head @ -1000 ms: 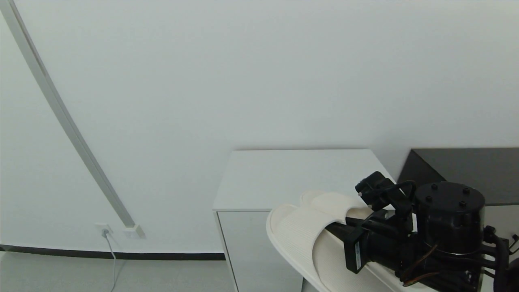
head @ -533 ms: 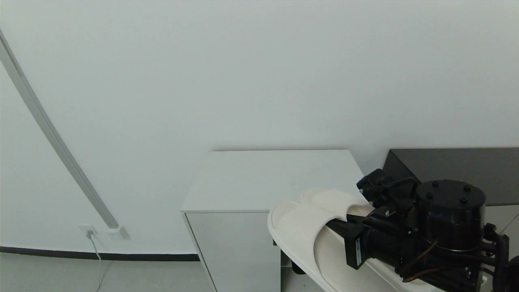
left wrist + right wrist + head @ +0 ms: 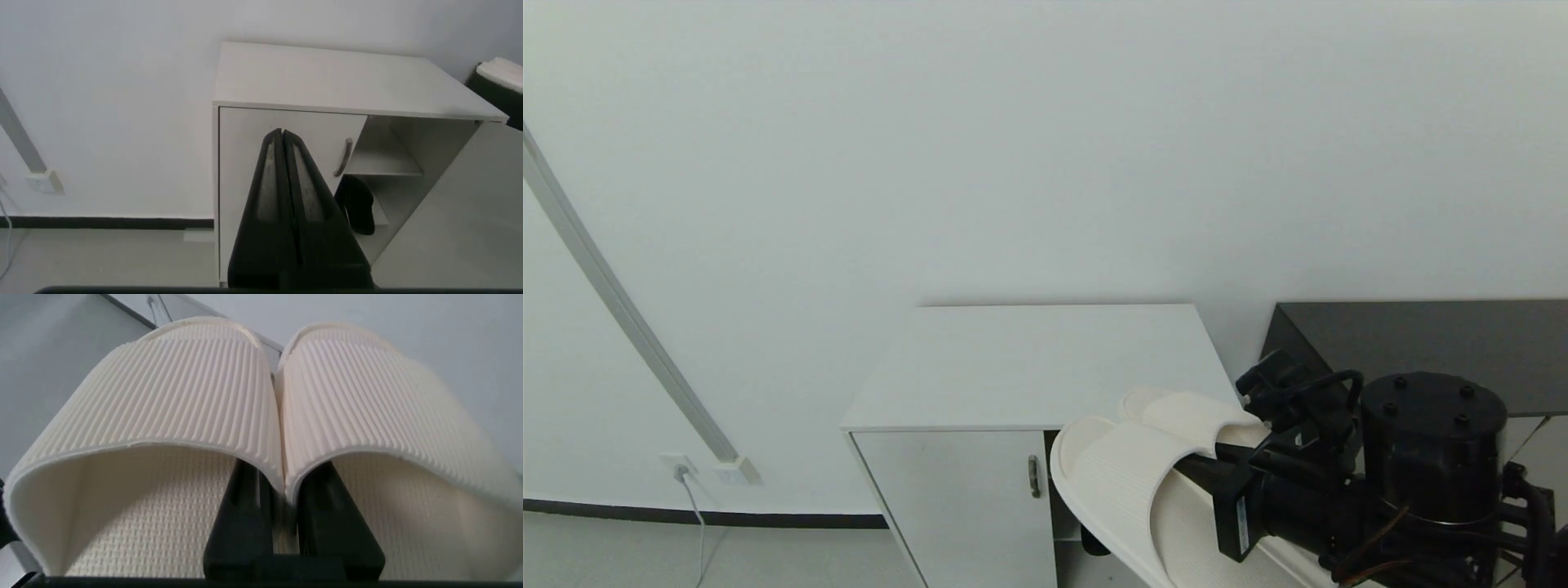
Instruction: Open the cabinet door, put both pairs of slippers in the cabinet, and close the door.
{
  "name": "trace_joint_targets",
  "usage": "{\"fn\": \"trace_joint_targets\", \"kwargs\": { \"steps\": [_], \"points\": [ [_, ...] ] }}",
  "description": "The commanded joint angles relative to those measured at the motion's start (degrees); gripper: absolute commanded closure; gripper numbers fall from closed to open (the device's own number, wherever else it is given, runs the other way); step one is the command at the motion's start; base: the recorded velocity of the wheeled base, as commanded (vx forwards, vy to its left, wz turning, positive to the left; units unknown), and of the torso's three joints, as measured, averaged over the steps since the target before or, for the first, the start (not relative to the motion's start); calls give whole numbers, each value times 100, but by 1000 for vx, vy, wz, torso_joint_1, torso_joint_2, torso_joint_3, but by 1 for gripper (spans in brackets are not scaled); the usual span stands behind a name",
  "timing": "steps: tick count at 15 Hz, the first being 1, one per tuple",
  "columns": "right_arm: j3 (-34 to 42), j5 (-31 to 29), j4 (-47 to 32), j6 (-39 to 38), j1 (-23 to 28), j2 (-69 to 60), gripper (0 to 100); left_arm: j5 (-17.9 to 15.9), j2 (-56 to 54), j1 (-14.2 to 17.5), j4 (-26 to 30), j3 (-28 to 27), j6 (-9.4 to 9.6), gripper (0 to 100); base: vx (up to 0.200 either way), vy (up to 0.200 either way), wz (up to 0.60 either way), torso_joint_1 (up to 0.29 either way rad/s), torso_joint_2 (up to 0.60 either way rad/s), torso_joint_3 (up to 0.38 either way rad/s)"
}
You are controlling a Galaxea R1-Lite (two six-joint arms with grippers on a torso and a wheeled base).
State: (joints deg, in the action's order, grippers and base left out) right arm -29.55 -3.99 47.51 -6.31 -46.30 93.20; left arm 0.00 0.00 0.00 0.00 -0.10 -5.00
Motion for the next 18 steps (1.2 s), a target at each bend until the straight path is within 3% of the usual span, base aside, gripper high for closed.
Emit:
{"fn": "trace_joint_targets", "kwargs": {
  "steps": [1, 12, 18],
  "points": [
    [2, 3, 48, -1, -28, -3, 100, 0, 9, 0, 0, 1, -1, 100, 0, 0, 0, 0, 0, 0],
    [142, 3, 180, -1, -169, 5, 100, 0, 0, 0, 0, 1, -1, 100, 0, 0, 0, -5, 5, 5],
    [204, 3, 268, -1, -186, 14, 100, 0, 0, 0, 0, 1, -1, 100, 0, 0, 0, -145, 330, 172]
  ]
}}
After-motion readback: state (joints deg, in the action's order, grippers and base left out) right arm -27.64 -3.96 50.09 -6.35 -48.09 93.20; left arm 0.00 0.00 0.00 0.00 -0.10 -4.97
